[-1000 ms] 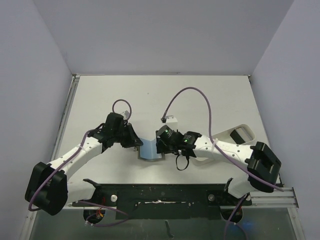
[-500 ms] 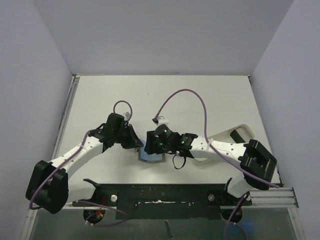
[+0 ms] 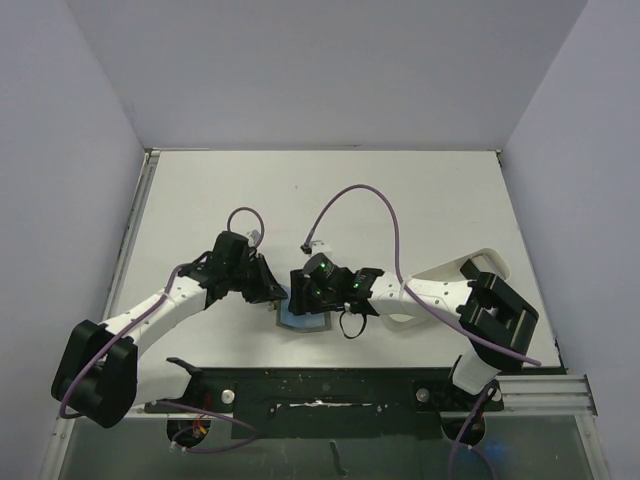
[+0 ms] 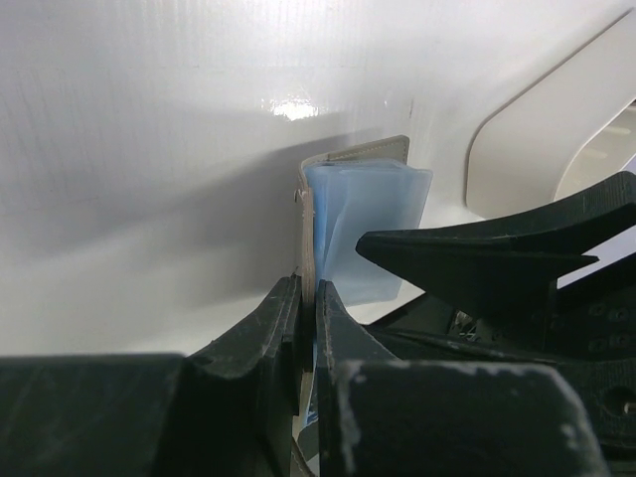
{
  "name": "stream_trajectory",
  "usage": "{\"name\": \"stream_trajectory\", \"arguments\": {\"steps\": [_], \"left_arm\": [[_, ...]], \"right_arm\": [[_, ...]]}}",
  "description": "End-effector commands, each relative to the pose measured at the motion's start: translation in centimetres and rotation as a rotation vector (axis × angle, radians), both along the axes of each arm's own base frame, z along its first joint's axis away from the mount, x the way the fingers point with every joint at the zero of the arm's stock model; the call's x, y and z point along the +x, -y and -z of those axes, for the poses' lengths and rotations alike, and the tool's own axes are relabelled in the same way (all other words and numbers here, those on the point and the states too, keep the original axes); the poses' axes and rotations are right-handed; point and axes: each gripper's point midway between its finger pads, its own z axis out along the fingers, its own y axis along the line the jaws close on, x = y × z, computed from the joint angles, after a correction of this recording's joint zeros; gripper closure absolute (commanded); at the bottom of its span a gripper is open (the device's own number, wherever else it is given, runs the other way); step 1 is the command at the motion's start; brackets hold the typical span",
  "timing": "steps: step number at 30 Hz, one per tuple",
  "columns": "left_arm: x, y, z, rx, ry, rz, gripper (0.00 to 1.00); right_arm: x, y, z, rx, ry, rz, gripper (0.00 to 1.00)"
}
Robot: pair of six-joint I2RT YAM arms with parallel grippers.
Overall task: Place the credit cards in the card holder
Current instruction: Turn over the card slot in the card holder.
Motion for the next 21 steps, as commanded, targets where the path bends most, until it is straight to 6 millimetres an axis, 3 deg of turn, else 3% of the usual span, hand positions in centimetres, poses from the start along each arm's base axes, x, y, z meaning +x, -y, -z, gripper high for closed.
{"name": "stream_trajectory", "arguments": {"steps": [1, 16, 21], "left_arm": [[0.8, 1.5, -2.7, -0.1, 0.079, 0.03, 1.0], [-0.2, 3.4, -4.8, -0.314, 0.073, 0.052, 1.0], [0.6, 1.8, -3.6, -0.207, 0.091, -0.015, 1.0]], "right_arm": [[0.6, 1.3, 0.7, -0.064, 0.021, 0.047, 0.47], [1.1, 5.5, 2.3, -0.178, 0.028, 0.133, 0.48], [1.1, 5.6, 1.9, -0.172, 0.032, 0.123, 0.48]]}}
